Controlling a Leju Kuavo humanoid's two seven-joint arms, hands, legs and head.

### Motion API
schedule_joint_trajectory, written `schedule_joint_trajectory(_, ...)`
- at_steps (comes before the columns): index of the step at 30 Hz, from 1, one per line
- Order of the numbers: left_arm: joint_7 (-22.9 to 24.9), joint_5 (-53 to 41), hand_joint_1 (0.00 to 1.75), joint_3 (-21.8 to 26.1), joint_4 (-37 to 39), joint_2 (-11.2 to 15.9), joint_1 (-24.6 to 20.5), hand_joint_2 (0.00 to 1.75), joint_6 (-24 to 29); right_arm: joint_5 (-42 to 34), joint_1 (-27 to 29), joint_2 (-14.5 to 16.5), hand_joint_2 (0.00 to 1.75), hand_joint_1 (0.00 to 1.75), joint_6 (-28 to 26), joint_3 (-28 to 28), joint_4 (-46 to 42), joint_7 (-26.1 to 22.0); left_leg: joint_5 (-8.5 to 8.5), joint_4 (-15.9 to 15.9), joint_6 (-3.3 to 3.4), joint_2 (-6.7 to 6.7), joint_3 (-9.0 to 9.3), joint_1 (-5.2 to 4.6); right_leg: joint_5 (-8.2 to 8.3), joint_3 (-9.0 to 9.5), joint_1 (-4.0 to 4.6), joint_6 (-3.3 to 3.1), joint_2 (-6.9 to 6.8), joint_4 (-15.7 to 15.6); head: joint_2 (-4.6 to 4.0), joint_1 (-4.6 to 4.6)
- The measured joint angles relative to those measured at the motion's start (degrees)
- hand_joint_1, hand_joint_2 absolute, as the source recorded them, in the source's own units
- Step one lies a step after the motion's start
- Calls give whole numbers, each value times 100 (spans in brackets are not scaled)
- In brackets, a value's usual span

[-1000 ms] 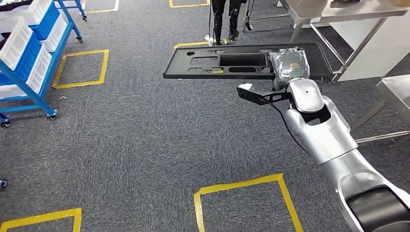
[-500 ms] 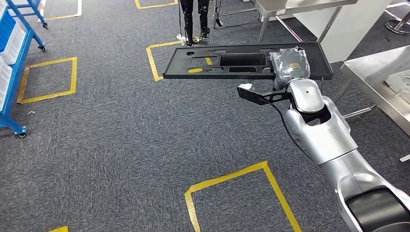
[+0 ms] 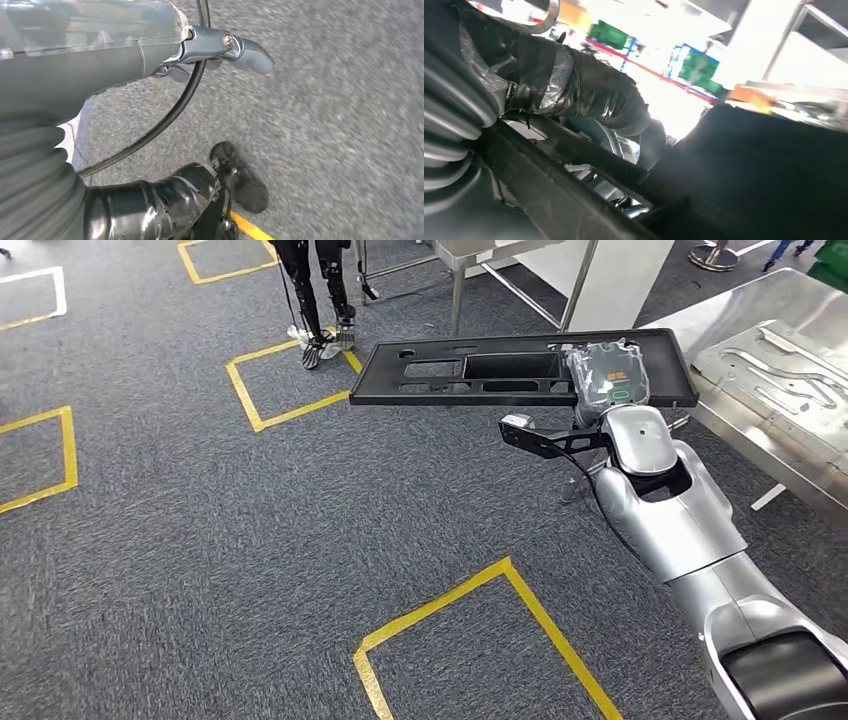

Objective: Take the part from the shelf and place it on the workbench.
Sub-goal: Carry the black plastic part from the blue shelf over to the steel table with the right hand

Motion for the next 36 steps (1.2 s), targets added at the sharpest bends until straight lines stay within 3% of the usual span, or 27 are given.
schedule_joint_trajectory(2,-5,1,0,1,0,1,-8,175,-1,13,2,3,175,175,-1,-1,2,3,-25,-136,44,-108,58,-13,17,-76,-24,91,144,25,1,2)
schedule_joint_trajectory(4,-10,2,0,3,-1,-5,-18,175,-1,18,23,-3,175,175,-2,-3,4,-1,9,-183,123,47,69,-10,45,-105,-51,168,227,3,1,1)
schedule_joint_trajectory(6,-13,1,0,4,-2,-9,-22,175,-3,22,20,-17,175,175,-3,-11,4,-5,53,-258,209,204,104,14,-119,-243,-31,218,-75,270,1,32)
schedule_joint_trajectory(8,-14,0,0,4,-2,-4,-14,175,-6,33,11,-24,175,175,-2,-19,3,-3,55,-274,253,341,115,-8,-465,-582,-26,261,-477,972,1,64)
schedule_joint_trajectory(10,-14,1,0,5,-2,-3,-3,175,-8,45,29,-23,175,175,2,-20,5,-1,33,-260,259,483,115,-26,-623,-846,-43,289,-582,1506,1,63)
schedule_joint_trajectory(11,-14,2,0,6,-2,-3,-3,175,-10,55,39,-24,175,175,5,-20,7,-2,18,-251,257,556,120,-30,-552,-832,-45,290,-602,1486,1,63)
schedule_joint_trajectory(12,-15,2,0,6,-2,-4,-6,175,-15,67,43,-24,175,175,8,-22,8,-2,-2,-244,251,627,132,-34,-387,-688,-39,276,-637,1220,1,64)
schedule_joint_trajectory(14,-14,3,0,7,-2,-11,-13,175,-25,89,32,-23,175,175,15,-39,8,-3,-44,-237,224,762,171,-51,-75,-248,22,202,-848,402,1,63)
schedule_joint_trajectory(16,-14,3,0,9,-2,-18,-20,175,-29,98,7,-25,175,175,24,-63,7,-2,-74,-246,176,872,207,-74,24,-23,96,116,-981,-39,1,63)
schedule_joint_trajectory(18,-14,5,0,10,-2,-20,-36,175,-29,104,-6,-33,175,175,42,-85,8,-1,-90,-275,116,981,249,-88,32,-23,118,62,-878,-67,0,63)
schedule_joint_trajectory(19,-14,6,0,10,-2,-19,-45,175,-29,106,-3,-38,175,175,49,-96,7,-1,-117,-275,83,967,267,-83,44,-4,97,35,-820,-99,0,61)
schedule_joint_trajectory(21,-14,7,0,10,-2,-15,-50,175,-30,109,-6,-42,175,175,56,-110,5,-4,-304,-42,37,743,187,-71,77,43,47,-24,-708,-174,-1,58)
schedule_joint_trajectory(23,-14,8,0,10,-2,-16,-39,175,-32,112,-5,-36,175,175,59,-113,5,-4,-668,664,18,468,-146,-54,88,58,24,-59,-597,-199,1,55)
schedule_joint_trajectory(24,-13,8,0,10,-2,-17,-29,175,-33,113,1,-32,175,175,61,-113,6,-2,-815,1065,11,416,-348,-51,85,56,27,-66,-528,-194,1,54)
schedule_joint_trajectory(25,-13,9,0,10,-2,-19,-18,175,-33,114,11,-28,175,175,63,-112,7,-1,-860,1327,7,396,-495,-50,81,55,30,-70,-450,-184,1,54)
schedule_joint_trajectory(26,-13,9,0,10,-2,-16,-8,175,-33,115,20,-25,175,175,65,-111,8,-3,-778,1370,7,387,-549,-50,74,54,31,-68,-363,-166,0,54)
schedule_joint_trajectory(28,-13,8,0,10,-2,-9,0,175,-32,116,27,-20,175,175,66,-111,8,-8,-331,802,21,301,-351,-40,45,51,21,-44,-194,-107,-1,54)
schedule_joint_trajectory(29,-13,8,0,11,-2,-5,2,175,-32,116,25,-17,175,175,66,-111,8,-8,-147,424,35,152,-197,-26,24,35,17,-19,-120,-68,0,55)
schedule_joint_trajectory(30,-13,8,0,11,-2,-3,1,175,-32,116,18,-15,175,175,67,-111,8,-5,-34,125,46,15,-75,-11,8,3,14,10,-49,-23,1,58)
schedule_joint_trajectory(32,-13,9,0,13,-2,-2,0,175,-33,116,11,-13,175,175,68,-113,8,-1,-26,-91,71,-133,9,-14,14,-74,-8,90,92,20,1,59)
schedule_joint_trajectory(34,-13,8,0,14,-2,-8,-9,175,-33,116,24,-16,175,175,68,-115,8,-3,0,-136,124,9,30,-24,46,-114,-37,168,196,5,1,55)
schedule_joint_trajectory(36,-14,7,0,15,-2,-13,-19,175,-34,116,23,-28,175,175,68,-120,9,-9,36,-201,205,164,68,-5,-64,-208,-17,225,-78,182,1,80)
